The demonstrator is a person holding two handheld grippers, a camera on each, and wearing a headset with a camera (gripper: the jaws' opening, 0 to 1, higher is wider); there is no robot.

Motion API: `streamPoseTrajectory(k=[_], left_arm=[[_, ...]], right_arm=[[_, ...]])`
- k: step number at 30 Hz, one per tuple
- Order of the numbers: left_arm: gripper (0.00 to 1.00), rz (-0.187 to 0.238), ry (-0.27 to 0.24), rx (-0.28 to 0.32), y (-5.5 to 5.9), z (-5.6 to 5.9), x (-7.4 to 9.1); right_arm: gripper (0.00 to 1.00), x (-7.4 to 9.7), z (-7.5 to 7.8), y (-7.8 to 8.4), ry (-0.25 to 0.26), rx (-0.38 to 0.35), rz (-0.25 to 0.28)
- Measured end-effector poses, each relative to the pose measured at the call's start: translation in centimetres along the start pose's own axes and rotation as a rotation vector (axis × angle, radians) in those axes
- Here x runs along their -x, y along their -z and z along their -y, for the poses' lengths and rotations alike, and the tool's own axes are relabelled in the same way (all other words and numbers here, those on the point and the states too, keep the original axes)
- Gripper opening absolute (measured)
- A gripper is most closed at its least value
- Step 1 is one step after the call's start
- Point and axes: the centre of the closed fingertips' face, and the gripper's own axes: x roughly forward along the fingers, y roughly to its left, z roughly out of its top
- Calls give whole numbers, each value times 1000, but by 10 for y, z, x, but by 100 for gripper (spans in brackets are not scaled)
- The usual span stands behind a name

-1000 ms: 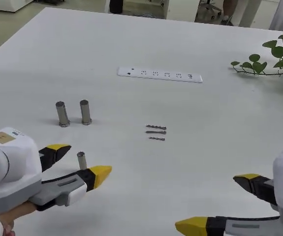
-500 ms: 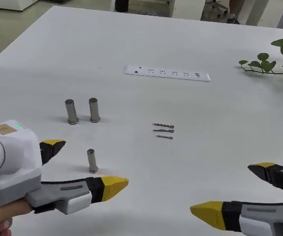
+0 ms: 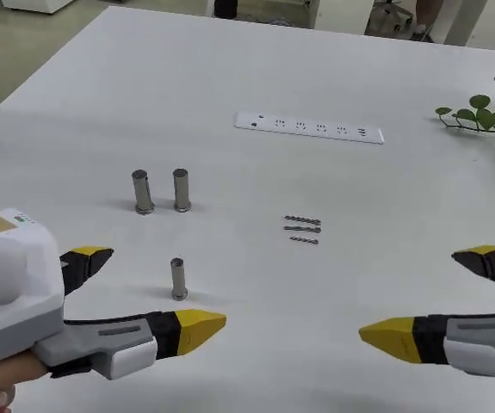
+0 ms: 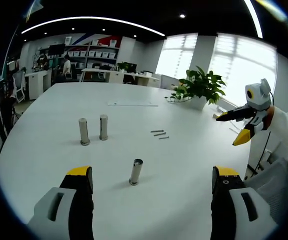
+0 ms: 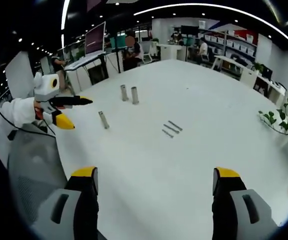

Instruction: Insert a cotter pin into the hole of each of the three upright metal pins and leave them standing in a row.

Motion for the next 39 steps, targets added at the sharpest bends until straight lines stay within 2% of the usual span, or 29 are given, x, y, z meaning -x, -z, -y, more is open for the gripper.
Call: streamPoseTrajectory(k=[5,7,8,12,15,20,22,28,34,39], left_arm=[[99,9,2,5,-2,2,4],[99,7,0,3,-1,1,5],[99,6,-1,2,-1,0,6],[98,8,-2,14,0,-2,9],[96,-11,-8,21,3,-5,11],[96,-9,-3,27,2,-6,13],[96,-10,-5,25,2,-7,14],[95,-16,2,27,4,-6,15],[95,-25,9,27,6,-6,16],[95,-29,1,32,7,-8,16]], right_arm=[[90,-7,1,-17,-28,79,-3],[85,-12,3,-23,-29,102,-13],[83,-14,1,-26,-47,124,-20],[78,-22,0,-37,-62,155,-13],[74,-31,-2,-42,-88,190,-26],[72,-47,-2,-46,-122,214,-43],[73,-56,4,-44,-128,220,-56],[71,-71,6,-47,-151,225,-78],[65,-81,9,-45,-166,259,-119],[63,-90,11,-44,-189,325,-134]])
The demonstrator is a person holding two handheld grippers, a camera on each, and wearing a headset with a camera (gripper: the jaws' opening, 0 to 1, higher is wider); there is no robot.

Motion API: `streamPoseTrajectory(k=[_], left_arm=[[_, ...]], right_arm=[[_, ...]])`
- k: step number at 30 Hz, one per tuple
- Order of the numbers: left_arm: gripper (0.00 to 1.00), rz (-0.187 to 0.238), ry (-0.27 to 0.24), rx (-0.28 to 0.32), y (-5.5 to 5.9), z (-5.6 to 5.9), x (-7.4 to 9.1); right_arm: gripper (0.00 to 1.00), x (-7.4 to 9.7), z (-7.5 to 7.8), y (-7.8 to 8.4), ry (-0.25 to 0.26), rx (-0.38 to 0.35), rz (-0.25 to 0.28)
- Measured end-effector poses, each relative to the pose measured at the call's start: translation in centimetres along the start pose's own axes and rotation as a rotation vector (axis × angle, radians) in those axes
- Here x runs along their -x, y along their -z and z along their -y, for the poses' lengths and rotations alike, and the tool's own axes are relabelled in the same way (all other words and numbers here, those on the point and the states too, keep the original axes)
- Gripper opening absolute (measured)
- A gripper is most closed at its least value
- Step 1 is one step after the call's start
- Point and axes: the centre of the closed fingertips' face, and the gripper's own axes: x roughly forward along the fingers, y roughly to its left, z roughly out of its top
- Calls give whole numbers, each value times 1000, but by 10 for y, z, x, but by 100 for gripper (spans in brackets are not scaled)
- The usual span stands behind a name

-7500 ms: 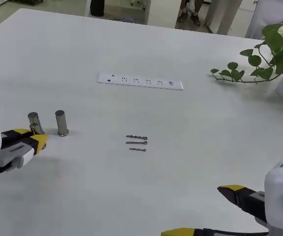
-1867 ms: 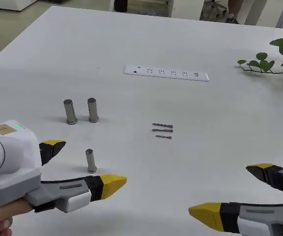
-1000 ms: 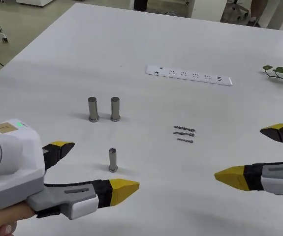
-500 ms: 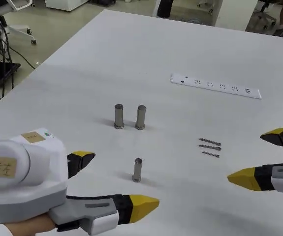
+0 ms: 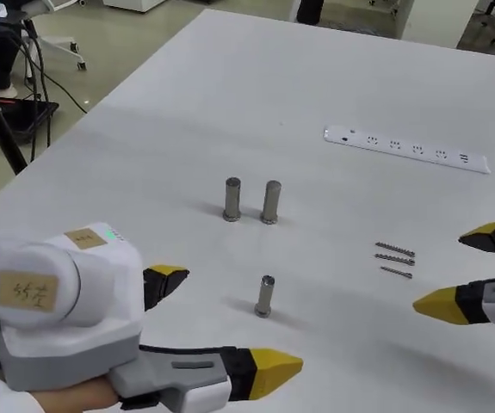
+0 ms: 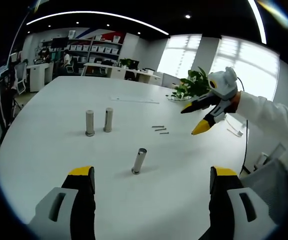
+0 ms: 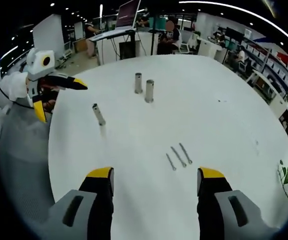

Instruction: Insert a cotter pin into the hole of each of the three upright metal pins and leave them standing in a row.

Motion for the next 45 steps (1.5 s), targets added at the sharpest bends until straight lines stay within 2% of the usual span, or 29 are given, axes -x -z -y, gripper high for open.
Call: streamPoseTrajectory(k=[3,9,17,21,27,31,38,45], left_arm=[[95,0,3,4,0,0,0],[93,0,-2,0,0,-2,1],[93,-1,-13,-3,1,-3,2],[93,1,-11,-5,1,-3,3],[92,-6,-8,1,5,-4,4],[91,-6,-4,7,6,-3,4],[91,-4,1,12,6,-4,5],[90,-8,4,14,7,-6,6]], right_arm=[[55,-7,6,3,-17,19,-7],[51,-18,5,10,-60,58,-45],[40,-32,7,3,-90,95,-23],[32,-39,10,3,-105,108,-39],[29,-48,12,12,-122,106,-79],[27,-53,12,18,-122,119,-110],[19,-63,16,19,-118,107,-113],[12,-67,22,24,-113,105,-143]])
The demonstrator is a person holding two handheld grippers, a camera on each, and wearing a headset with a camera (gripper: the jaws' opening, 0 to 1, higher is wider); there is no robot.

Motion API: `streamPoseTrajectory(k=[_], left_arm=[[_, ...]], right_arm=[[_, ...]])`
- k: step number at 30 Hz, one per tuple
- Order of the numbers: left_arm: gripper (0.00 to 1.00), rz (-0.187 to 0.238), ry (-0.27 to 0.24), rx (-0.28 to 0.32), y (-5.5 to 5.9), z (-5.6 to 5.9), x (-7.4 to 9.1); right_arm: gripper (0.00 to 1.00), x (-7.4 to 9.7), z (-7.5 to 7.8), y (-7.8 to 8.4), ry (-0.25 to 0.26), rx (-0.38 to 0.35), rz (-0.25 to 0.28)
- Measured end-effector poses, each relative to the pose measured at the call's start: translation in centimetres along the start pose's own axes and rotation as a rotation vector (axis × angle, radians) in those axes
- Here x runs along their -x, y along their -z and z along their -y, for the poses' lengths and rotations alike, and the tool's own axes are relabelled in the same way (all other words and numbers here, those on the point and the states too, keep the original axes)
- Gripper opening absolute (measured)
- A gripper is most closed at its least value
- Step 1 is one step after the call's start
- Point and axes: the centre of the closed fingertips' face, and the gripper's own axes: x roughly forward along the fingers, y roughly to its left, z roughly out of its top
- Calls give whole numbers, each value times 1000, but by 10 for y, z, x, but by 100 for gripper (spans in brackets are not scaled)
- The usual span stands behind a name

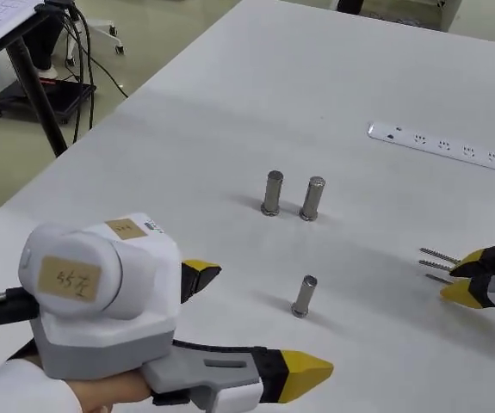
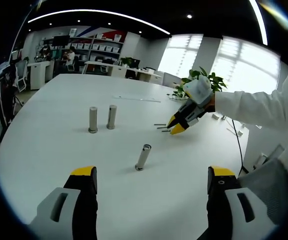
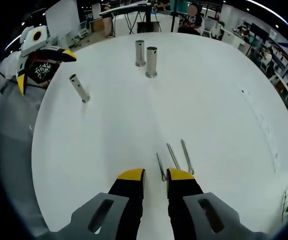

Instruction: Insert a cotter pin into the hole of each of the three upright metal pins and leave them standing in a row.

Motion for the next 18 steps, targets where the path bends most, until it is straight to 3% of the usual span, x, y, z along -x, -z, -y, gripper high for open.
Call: streamPoseTrajectory(k=[18], left_arm=[[88,-10,13,0,3,0,-3]], right_arm=[[7,-5,2,2,-11,22,-40]])
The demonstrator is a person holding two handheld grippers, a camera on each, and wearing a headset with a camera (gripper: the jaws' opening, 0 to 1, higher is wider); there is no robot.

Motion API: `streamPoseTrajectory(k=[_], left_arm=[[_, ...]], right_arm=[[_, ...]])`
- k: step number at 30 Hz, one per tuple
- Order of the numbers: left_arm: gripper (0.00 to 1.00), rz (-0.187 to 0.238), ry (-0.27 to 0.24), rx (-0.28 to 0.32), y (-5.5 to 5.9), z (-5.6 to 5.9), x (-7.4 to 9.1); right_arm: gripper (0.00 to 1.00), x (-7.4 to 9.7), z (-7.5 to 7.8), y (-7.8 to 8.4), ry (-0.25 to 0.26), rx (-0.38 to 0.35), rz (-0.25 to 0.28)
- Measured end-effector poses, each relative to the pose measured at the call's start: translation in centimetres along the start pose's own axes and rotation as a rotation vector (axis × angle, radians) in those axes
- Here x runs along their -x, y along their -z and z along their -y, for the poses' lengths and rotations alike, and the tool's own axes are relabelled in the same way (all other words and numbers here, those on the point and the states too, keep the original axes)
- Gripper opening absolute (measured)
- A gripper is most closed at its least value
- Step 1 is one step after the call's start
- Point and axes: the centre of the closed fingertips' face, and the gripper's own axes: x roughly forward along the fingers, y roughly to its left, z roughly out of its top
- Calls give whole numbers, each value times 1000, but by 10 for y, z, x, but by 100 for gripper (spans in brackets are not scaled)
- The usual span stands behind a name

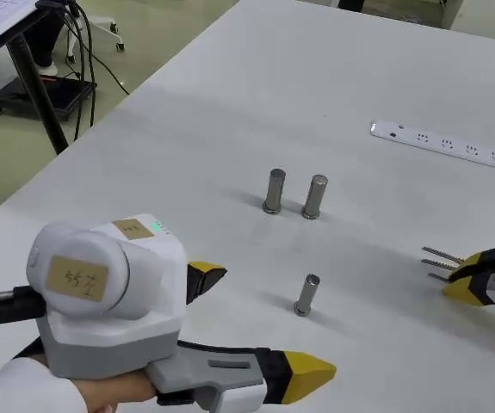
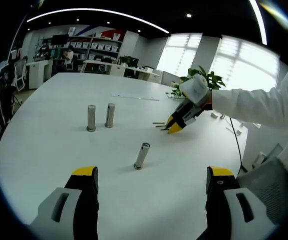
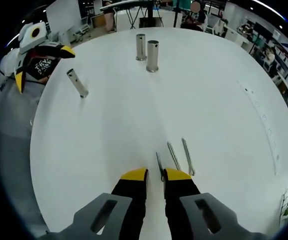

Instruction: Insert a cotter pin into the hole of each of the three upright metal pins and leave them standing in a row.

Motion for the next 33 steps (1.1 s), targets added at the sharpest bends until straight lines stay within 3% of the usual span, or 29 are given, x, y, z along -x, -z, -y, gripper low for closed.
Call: streamPoseTrajectory(k=[19,21,22,24,33], left_arm=[[86,-8,20,0,2,5,-4],[86,-5,26,0,1,6,-5],[85,-5,29,-1,1,7,-5],[85,-7,33,-4,2,8,-6],[84,-19,45,-7,6,11,-6]], right_arm=[[3,0,0,4,-3,-19,-43],[1,0,1,4,1,-47,-45],[0,-1,6,4,28,-68,-53],[0,-1,5,3,22,-76,-66],[0,-2,3,3,-4,69,-169]])
